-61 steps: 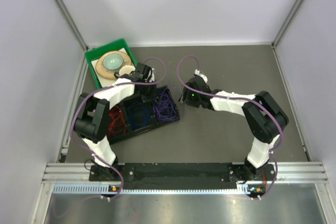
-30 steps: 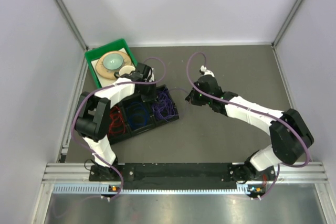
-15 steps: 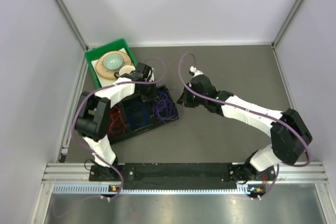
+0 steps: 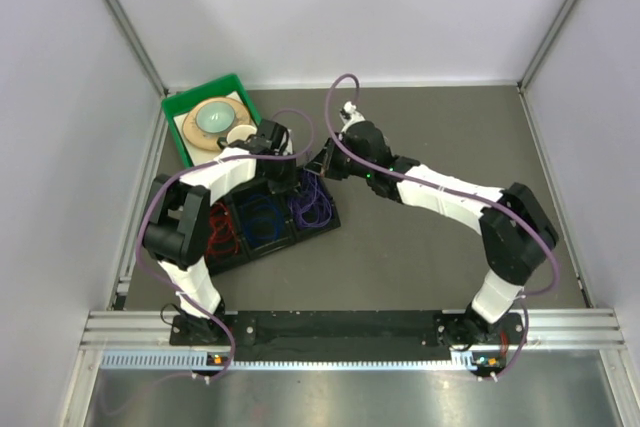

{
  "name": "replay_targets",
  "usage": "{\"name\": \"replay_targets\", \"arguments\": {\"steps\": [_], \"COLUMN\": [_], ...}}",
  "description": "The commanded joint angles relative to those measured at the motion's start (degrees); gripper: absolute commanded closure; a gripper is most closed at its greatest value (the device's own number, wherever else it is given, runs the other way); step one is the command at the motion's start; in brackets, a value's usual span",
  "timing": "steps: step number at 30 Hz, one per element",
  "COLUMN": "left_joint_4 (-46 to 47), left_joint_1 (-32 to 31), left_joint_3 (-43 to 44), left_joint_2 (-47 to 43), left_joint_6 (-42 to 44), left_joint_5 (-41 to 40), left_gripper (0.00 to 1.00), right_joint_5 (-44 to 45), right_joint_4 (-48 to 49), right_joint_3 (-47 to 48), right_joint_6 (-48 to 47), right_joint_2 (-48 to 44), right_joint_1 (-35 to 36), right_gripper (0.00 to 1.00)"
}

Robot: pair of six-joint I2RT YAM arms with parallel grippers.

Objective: Untangle the cables

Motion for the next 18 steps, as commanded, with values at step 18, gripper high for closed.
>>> {"name": "replay_targets", "arguments": {"steps": [18], "left_joint_4": [7.5], "left_joint_1": [4.3], "left_joint_3": [-3.2], "left_joint_2": [-1.7], "left_joint_6": [-5.3], "left_joint_5": [10.8], "left_gripper": [1.0], "right_joint_5": [8.0], "right_joint_4": [11.2], "right_joint_3": [-1.8], "right_joint_6": [11.8], "right_joint_2": [14.2], "right_joint_1": [-0.5], "right_gripper": [1.0]}}
